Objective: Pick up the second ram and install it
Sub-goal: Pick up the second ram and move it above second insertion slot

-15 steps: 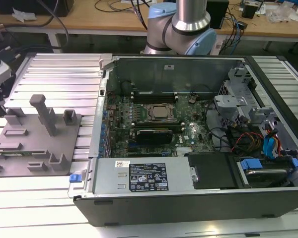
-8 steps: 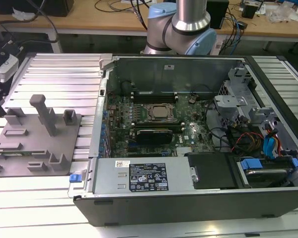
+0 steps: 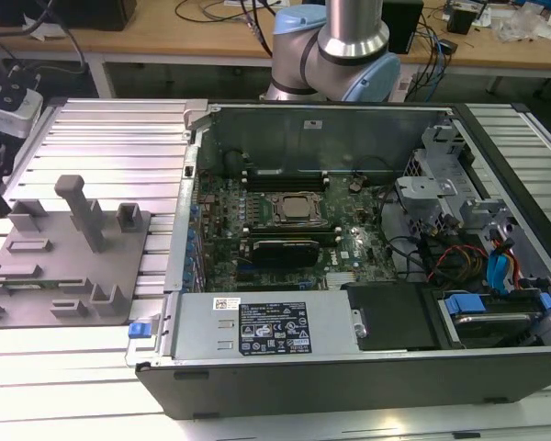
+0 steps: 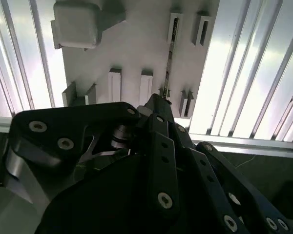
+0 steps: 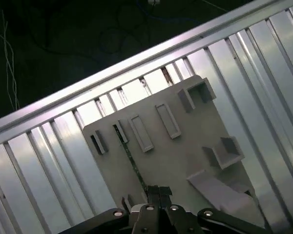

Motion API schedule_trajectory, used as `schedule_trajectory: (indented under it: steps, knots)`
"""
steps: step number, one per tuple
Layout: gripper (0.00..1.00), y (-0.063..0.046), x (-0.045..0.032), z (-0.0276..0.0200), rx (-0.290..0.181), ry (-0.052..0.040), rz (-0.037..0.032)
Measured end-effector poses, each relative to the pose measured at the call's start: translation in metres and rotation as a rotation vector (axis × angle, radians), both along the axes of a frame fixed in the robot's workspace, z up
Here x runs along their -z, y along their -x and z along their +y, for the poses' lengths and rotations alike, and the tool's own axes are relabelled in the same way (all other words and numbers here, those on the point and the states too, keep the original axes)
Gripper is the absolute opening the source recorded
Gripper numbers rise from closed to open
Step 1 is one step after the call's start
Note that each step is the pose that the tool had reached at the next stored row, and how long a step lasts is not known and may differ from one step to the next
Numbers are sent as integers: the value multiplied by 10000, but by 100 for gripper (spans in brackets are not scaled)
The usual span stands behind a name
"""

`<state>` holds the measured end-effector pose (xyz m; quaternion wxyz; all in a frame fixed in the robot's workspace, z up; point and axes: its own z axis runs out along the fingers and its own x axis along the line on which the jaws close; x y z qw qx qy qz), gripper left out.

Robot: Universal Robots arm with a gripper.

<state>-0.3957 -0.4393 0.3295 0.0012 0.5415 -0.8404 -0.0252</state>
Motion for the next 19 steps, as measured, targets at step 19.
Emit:
schedule_trajectory:
  steps: [19]
  knots:
    - [8, 1, 262, -21, -3330, 5, 0]
